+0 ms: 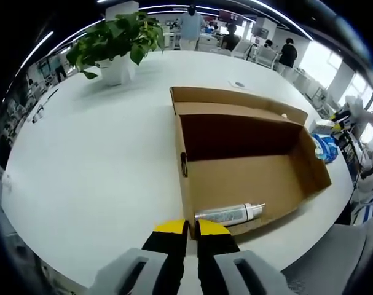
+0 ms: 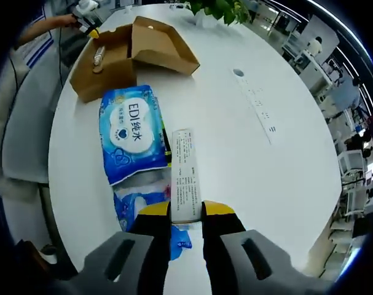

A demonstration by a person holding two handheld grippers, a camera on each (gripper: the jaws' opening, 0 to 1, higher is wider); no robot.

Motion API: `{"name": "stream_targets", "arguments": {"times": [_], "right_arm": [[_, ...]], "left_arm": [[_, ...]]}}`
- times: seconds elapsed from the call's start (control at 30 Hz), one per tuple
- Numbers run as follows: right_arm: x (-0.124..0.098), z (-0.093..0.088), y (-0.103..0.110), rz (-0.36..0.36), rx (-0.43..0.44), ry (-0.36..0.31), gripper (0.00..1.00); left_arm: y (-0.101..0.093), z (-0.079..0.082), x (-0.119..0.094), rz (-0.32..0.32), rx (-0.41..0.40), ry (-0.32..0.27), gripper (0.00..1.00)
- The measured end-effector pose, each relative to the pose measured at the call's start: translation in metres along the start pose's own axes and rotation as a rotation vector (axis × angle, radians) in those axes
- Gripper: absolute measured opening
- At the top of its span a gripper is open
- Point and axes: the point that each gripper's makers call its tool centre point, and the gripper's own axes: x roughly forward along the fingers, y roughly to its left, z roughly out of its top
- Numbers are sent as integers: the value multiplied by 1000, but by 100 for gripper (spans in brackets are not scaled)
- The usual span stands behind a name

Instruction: Operate the shoe box by opening the lid, removing the specified soft item, and placing it in the target area until the item is outside and the box remains undamaged.

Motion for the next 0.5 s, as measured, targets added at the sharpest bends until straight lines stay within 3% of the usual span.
{"name": "stream_targets", "arguments": {"times": [0.27, 0.4, 0.5], "right_arm": [[10, -25, -4, 14, -24, 60, 16], [16, -43, -9, 11, -103, 137, 16], [20, -50, -13, 2, -154, 159, 16]], "left_arm": [[1, 0, 0, 2, -3, 1, 5], [1, 0, 0, 2, 1, 9, 5], [1, 0, 0, 1, 3, 13, 5]]}}
